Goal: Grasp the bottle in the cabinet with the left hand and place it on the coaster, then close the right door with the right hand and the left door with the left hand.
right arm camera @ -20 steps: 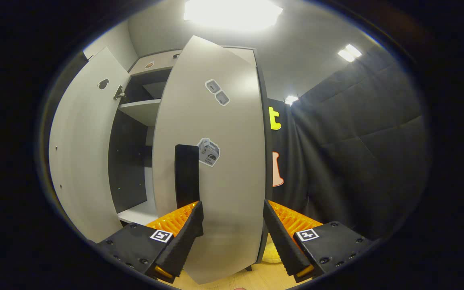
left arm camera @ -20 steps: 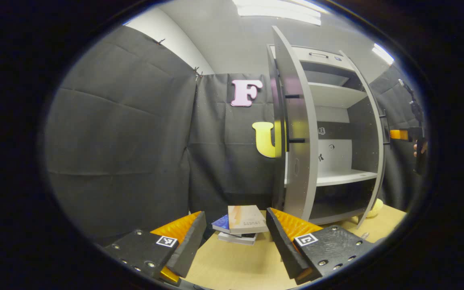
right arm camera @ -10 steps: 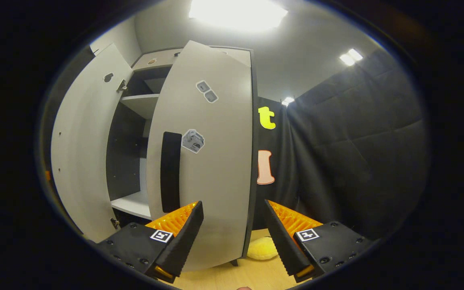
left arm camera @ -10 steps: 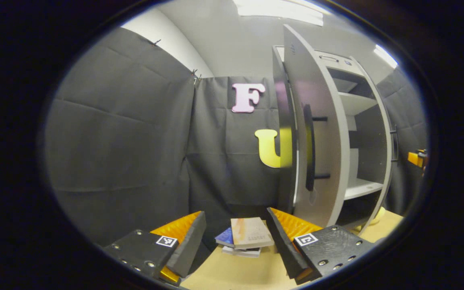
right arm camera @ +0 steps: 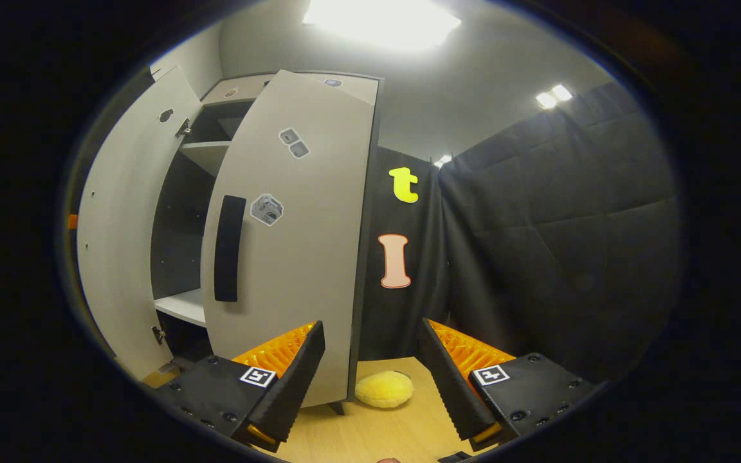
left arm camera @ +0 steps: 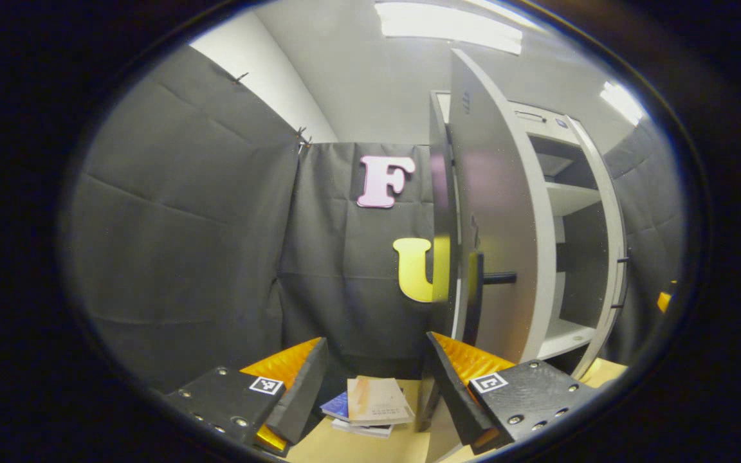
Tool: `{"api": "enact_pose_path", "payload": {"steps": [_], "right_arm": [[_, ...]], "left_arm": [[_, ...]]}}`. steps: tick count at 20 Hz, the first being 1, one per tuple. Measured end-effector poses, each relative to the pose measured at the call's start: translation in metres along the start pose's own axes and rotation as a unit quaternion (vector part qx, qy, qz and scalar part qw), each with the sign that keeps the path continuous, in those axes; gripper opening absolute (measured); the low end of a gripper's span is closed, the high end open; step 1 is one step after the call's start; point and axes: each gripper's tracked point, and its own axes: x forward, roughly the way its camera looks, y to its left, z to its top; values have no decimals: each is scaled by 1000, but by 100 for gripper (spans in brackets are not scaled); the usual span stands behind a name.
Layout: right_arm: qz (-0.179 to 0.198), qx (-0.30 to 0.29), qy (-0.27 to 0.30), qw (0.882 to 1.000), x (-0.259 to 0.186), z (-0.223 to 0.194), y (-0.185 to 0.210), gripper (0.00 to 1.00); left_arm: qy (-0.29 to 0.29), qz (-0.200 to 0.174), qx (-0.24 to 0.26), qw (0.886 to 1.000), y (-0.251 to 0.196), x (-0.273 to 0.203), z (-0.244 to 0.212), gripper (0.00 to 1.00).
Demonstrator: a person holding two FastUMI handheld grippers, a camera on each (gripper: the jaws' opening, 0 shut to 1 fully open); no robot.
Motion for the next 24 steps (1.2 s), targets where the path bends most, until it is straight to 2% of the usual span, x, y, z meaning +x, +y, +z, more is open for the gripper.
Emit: {"api": "enact_pose_path", "payload": {"steps": [4,7,8,9,10,17,24], "right_arm": [[-5,-11,-1,1000,-4,0,-26,95],[-4,-5,-2,1000,-5,0,-40,95],[-1,-1,-4,1000,-5,0,-44,91],[2,0,-5,1000,-5,0,-47,91],[4,0,-5,1000,-4,-1,-50,95],[10,17,5,1000,-2,-13,-70,95],[0,22,8,1000,-10,-18,-95,95]], "left_arm": [[-11,32,51,998,-6,-8,5,96],[-25,47,66,996,-11,-13,12,96],[-28,54,68,996,-12,-16,14,96],[-29,58,70,995,-14,-18,13,96],[-28,60,67,996,-15,-19,12,96],[-25,45,69,996,-45,-24,16,96],[-38,-5,66,997,-109,-28,19,96]]}}
